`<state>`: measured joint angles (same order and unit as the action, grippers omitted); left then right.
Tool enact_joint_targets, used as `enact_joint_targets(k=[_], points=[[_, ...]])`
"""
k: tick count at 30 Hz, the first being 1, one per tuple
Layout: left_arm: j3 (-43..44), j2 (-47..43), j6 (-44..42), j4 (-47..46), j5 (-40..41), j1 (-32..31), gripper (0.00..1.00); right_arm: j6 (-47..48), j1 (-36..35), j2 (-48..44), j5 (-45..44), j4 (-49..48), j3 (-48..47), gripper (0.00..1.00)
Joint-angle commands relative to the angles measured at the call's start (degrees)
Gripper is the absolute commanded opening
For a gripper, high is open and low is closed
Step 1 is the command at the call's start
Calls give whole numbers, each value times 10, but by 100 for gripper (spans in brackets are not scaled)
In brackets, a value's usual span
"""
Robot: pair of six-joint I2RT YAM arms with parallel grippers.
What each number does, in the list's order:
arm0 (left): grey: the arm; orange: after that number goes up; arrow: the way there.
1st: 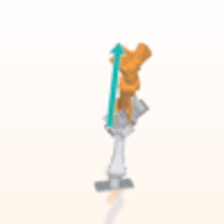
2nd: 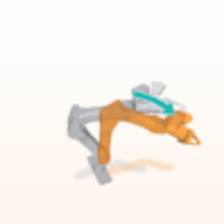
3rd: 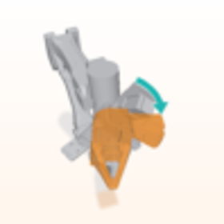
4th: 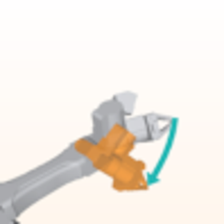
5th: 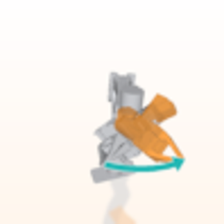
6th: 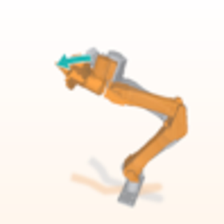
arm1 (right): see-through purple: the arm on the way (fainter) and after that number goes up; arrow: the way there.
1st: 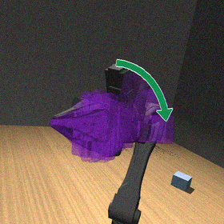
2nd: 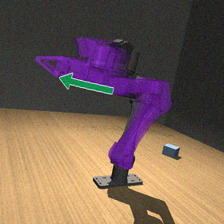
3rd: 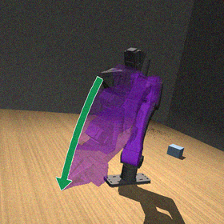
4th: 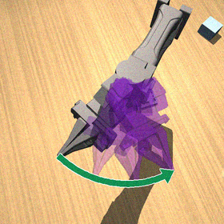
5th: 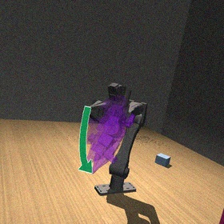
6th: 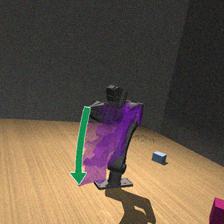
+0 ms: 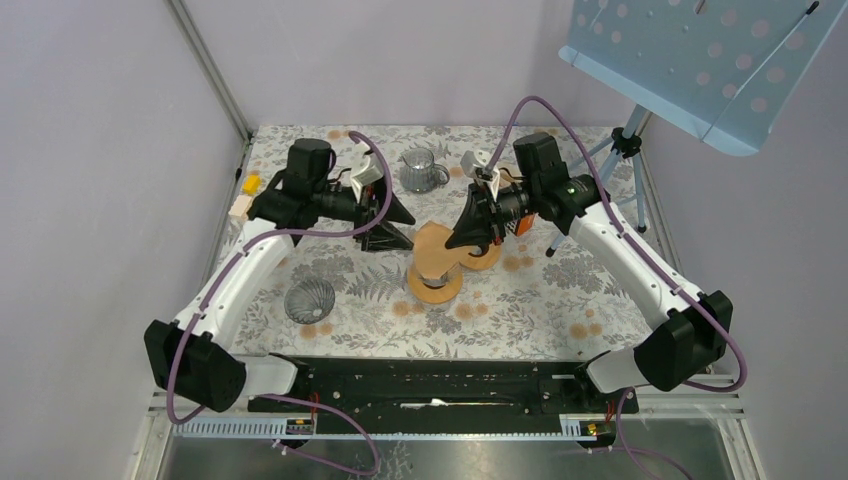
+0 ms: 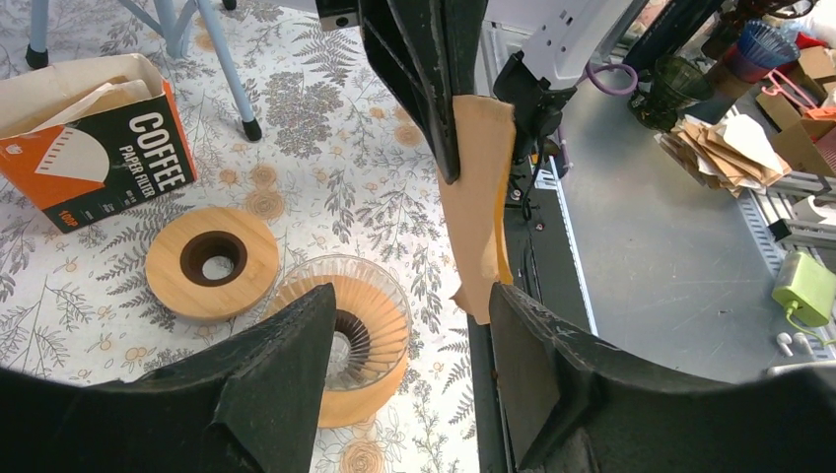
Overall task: Place the coffee filter in the dripper
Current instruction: Place the coffee filter in the coffee dripper.
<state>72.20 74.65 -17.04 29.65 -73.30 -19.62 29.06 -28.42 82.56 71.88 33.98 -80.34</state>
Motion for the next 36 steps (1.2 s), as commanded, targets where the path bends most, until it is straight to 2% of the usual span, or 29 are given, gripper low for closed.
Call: enact_joint_targets(k=[1,12,23,31,36], points=[[-13,-47,-48,27,-12,2,63,-125,0,-35,81,-152,53,0],[-26,-60,-21,49,1,-17,65,-133,1,-14,119,-175,62,0],[-12,-52,-9,50,7,-27,64,-184,0,7,132,-229,68,0],[5,-44,-2,42,-2,-24,59,-190,0,0,133,-236,79,0],[22,-38,33,21,-27,-12,55,-186,0,-7,129,-236,90,0]])
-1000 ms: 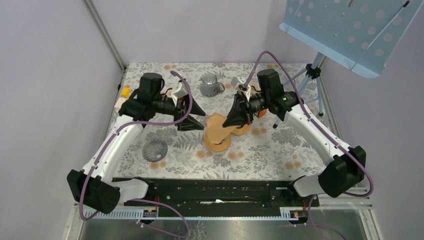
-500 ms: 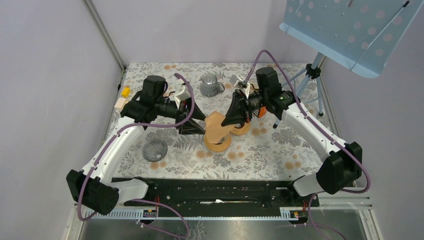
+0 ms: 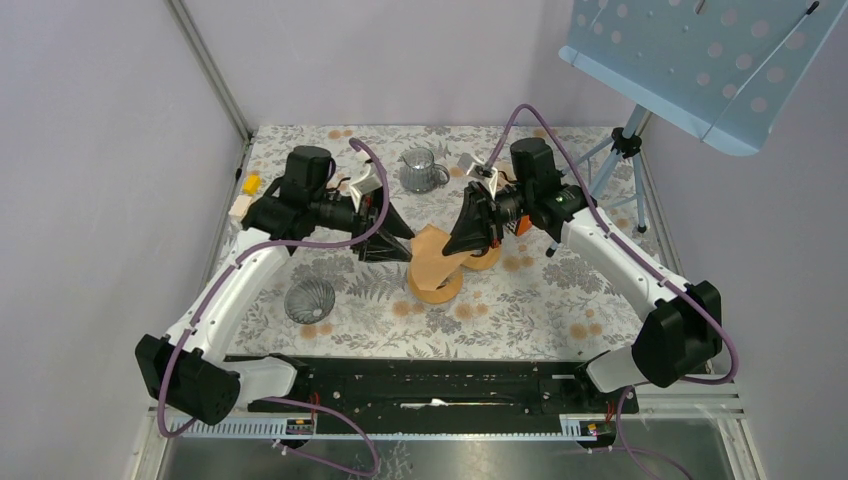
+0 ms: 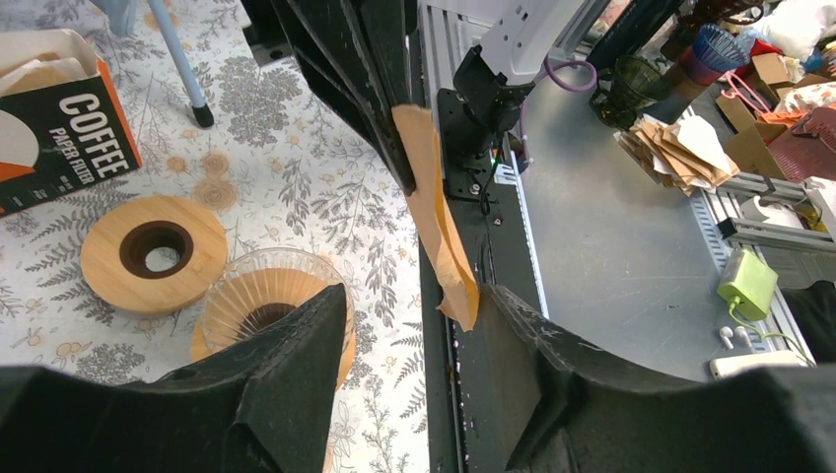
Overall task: Place the coffee filter in the dripper
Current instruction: Place the coffee filter in the coffee dripper.
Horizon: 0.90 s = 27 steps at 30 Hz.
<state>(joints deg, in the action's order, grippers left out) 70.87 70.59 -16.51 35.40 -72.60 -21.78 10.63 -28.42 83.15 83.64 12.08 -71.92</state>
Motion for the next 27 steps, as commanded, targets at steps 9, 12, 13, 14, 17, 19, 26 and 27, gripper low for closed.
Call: enact_joint_targets(k=[9,12,13,14,17,19,26,27], points=[[49,11,66,-73,-46,17,39,3,0,-16,9,-12,7,0],[49,12,74,-81,-50,17,37,3,0,-17,8,-11,6,0],[49,12,75,-81,-51,17,37,3,0,-18,7,-11,7,0],[48,13,76,-82,-54,17,36,3,0,-17,7,-10,6,0],[44,12,80,-86,-62,17,34,3,1,-18,6,-10,4,0],[40,11,81,-87,-66,17,33,3,0,-17,5,-9,3,0],[25,7,81,-89,-74,17,28,13,1,-14,-2,2,-3,0],[24,7,81,-89,-75,17,28,15,1,-13,-2,4,-4,0]])
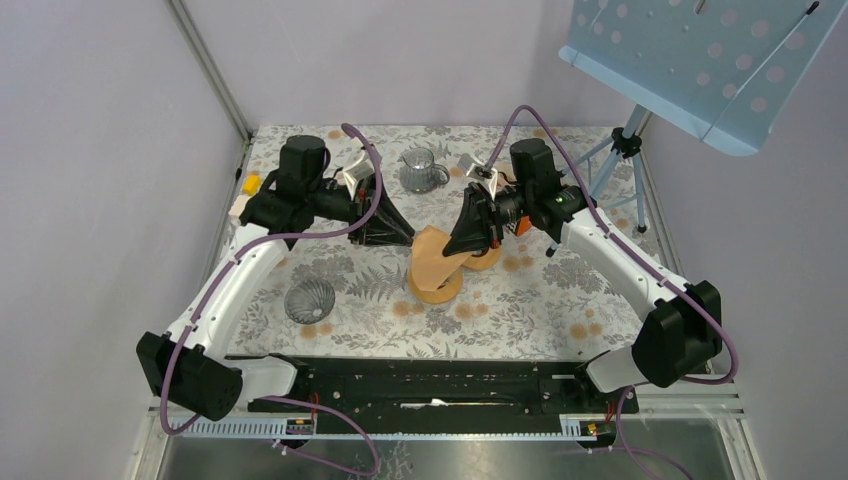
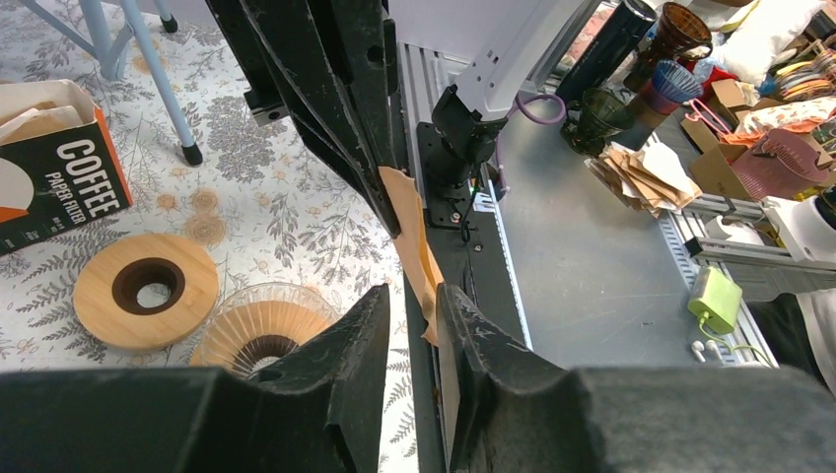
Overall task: Place the coffee filter in the dripper
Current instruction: Place the coffee filter in the coffee dripper.
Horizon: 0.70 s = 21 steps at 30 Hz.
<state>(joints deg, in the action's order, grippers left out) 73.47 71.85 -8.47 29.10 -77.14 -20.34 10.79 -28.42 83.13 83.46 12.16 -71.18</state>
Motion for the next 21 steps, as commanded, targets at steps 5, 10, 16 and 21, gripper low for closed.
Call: enact_joint_targets(k=[5,10,16,21], points=[[-6,-6,-1,-26,-31,1,24,15,2,-11,-2,7,-16,0],[-10,-4,-3,-26,-32,1,22,15,1,-10,-2,8,-17,0],[-16,-4,-5,-26,-30,-1,29,20,1,-10,-4,13,-19,0],[-17,-4,-5,-26,-31,-6,27,22,1,-10,-6,15,-22,0]])
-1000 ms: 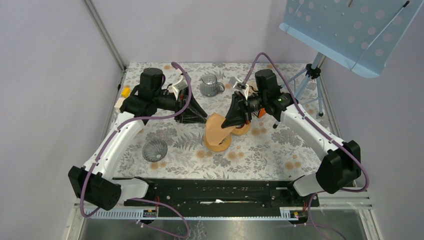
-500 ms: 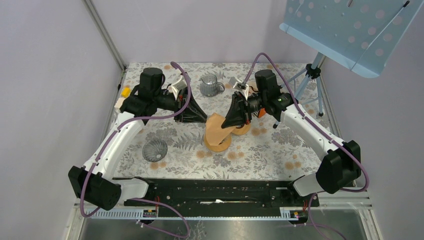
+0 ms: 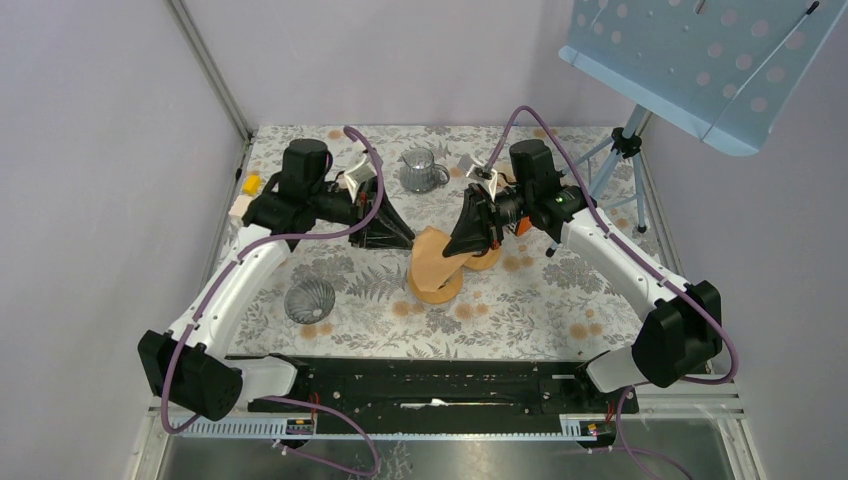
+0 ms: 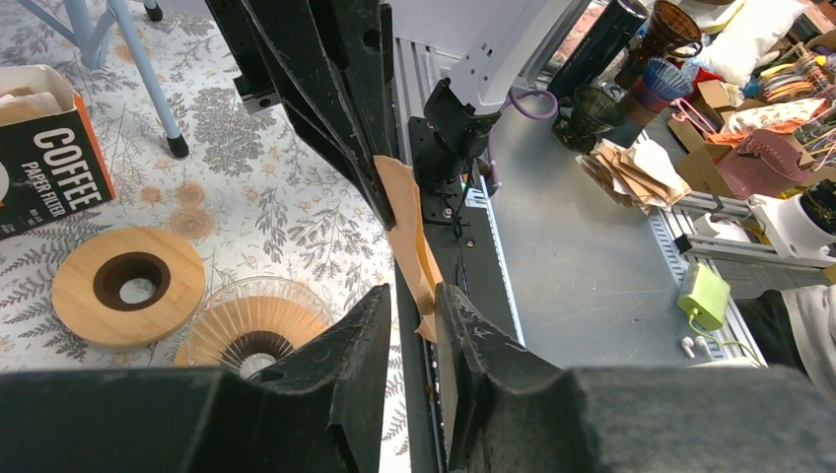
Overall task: Place the coffee filter in the dripper
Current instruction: Place the coffee filter in the coffee dripper.
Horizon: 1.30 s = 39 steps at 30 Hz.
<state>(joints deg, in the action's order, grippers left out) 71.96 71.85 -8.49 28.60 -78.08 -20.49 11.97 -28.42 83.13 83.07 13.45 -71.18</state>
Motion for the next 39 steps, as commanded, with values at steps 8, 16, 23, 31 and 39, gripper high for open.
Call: enact_joint_targets(k=[8,16,23,31,39], points=[[-5,-4,-6,-21,-23,-11,17,25,1,-7,-8,19,-27,0],[-5,-7,-5,-22,-21,-11,0,39,1,-7,-13,33,-31,0],[1,-11,-10,-18,-23,-11,0,49,1,-7,-8,44,-33,0],[12,-8,-105,35,-33,-11,0,23,1,-8,7,23,-29,0],[31,4,-152,57,-11,-20,0,-67,-2,-7,13,-78,0,0]])
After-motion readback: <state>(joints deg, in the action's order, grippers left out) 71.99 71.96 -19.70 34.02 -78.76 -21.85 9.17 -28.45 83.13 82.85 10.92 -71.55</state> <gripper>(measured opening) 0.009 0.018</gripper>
